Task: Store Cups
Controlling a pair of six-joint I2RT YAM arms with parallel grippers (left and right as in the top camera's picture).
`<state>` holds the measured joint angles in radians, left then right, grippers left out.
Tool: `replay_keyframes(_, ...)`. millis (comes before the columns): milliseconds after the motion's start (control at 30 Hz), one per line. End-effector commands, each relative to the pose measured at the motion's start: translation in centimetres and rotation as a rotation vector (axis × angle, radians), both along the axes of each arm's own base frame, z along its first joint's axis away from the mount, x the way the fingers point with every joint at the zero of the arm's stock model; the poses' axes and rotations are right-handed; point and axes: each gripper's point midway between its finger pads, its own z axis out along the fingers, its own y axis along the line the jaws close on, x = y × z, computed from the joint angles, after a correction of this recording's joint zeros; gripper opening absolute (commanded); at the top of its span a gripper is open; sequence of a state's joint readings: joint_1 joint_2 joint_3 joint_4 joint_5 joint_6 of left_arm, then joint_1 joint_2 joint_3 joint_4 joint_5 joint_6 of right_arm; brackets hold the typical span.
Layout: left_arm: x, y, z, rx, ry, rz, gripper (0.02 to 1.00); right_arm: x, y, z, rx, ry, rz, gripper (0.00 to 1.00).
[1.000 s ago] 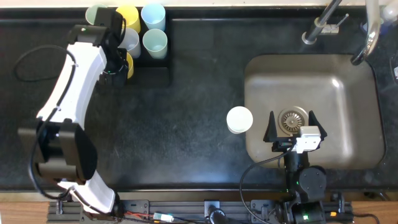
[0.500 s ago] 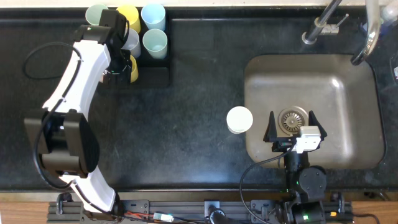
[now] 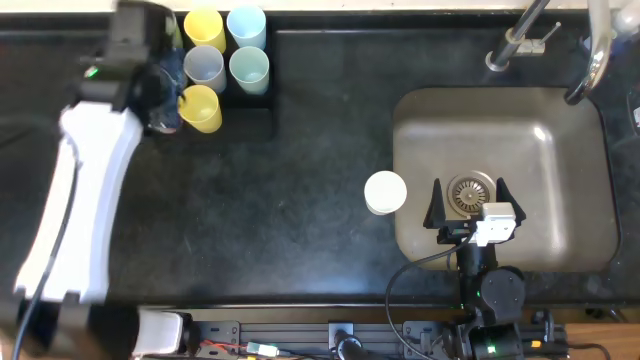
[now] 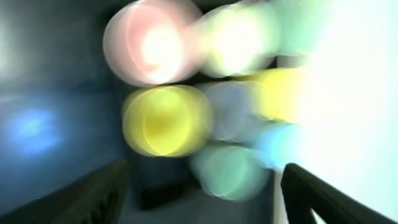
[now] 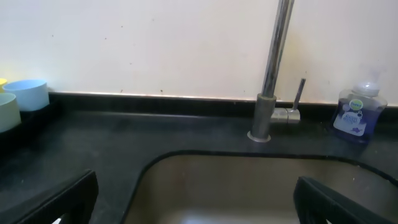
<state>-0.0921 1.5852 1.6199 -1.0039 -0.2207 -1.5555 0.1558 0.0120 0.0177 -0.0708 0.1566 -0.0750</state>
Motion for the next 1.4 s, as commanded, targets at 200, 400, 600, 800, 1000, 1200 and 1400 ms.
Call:
replay_keyframes(200,-2.4,1.5,17.7,1.007,-0.706,-0.500,1.000,0.0,0.0,-0.3,0.000,-0.003,0.003,0.996)
replay_keyframes(400,-8.4,2.5,15.0,1.130,-0.793,-0.442,1.000,0.0,0.0,-0.3,0.000,-0.003,0.003,0.996)
replay_keyframes(600,-12.5,0.7,10.3,1.281,-0.849,-0.560,1.000,0.0,0.0,-0.3,0.000,-0.003,0.003,0.993)
replay_keyframes(800,-14.9,-1.1,4.8,1.259,-0.879,-0.688,1.000,0.0,0.0,-0.3,0.000,-0.003,0.003,0.998)
replay_keyframes(1000,-16.7,-1.7,2.6,1.261,-0.918,-0.710,1.000,0.0,0.0,-0.3,0.000,-0.003,0.003,0.998)
replay_keyframes(1200,-16.5,-1.8,-1.8,1.249,-0.903,-0.732,1.000,0.0,0.0,-0.3,0.000,-0.003,0.003,0.998)
replay_keyframes(1400,-16.0,-2.4,-5.5,1.183,-0.807,-0.834,1.000,0.0,0.0,-0.3,0.000,-0.003,0.003,0.996)
